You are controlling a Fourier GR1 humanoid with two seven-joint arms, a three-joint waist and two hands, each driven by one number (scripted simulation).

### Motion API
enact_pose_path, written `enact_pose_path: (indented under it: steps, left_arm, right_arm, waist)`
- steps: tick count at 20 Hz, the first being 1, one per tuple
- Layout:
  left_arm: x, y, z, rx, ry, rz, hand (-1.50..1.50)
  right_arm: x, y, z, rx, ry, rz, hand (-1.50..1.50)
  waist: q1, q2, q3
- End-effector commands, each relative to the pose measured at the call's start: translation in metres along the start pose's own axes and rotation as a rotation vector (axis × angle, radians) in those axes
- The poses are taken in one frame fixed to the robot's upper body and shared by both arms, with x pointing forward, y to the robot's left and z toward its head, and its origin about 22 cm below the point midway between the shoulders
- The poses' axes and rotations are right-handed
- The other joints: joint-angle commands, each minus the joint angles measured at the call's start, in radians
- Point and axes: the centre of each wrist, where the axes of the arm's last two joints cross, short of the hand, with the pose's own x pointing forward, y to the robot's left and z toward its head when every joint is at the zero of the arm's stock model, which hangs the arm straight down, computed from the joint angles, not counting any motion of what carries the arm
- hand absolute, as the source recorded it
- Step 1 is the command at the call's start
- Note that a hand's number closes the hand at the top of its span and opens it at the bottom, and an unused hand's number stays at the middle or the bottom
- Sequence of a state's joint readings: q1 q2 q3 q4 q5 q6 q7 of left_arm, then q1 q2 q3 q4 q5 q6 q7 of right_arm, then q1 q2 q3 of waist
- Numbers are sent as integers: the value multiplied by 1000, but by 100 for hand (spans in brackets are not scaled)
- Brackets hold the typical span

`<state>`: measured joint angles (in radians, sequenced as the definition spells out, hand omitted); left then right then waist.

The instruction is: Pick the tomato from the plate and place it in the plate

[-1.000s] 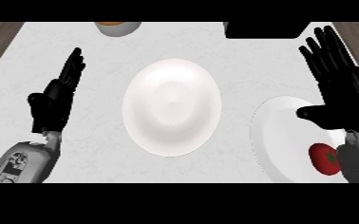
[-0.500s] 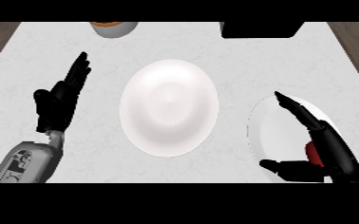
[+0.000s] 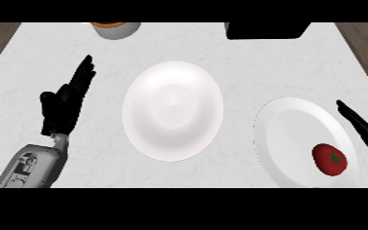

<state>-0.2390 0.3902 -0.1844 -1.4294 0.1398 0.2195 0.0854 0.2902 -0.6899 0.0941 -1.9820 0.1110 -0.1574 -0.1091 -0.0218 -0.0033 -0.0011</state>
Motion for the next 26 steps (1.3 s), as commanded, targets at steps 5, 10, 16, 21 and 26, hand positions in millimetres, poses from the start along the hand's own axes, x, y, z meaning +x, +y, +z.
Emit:
enact_pose_path:
  steps: [5,10,16,21,26]
  left_arm:
    - [-3,1,1,-9,-1,1,0]
    - [-1,-8,-5,-10,14,3,0]
    - [-9,-19,1,-6,-28,-13,0]
    - [4,-7,-12,-25,-21,0,0]
    - [-11,-16,5,-17,-18,9,0]
  right_arm:
    - [29,-63,0,224,244,326,-150]
    - [49,-81,-9,325,331,364,-150]
    - [37,-90,-27,366,419,363,-150]
    - [29,-65,-42,412,425,355,-150]
    - [-10,-39,-18,489,486,430,-150]
  waist:
    - [10,2,-2]
    - [10,2,0]
    - [25,4,1]
    - [29,5,1]
    - [24,3,2]
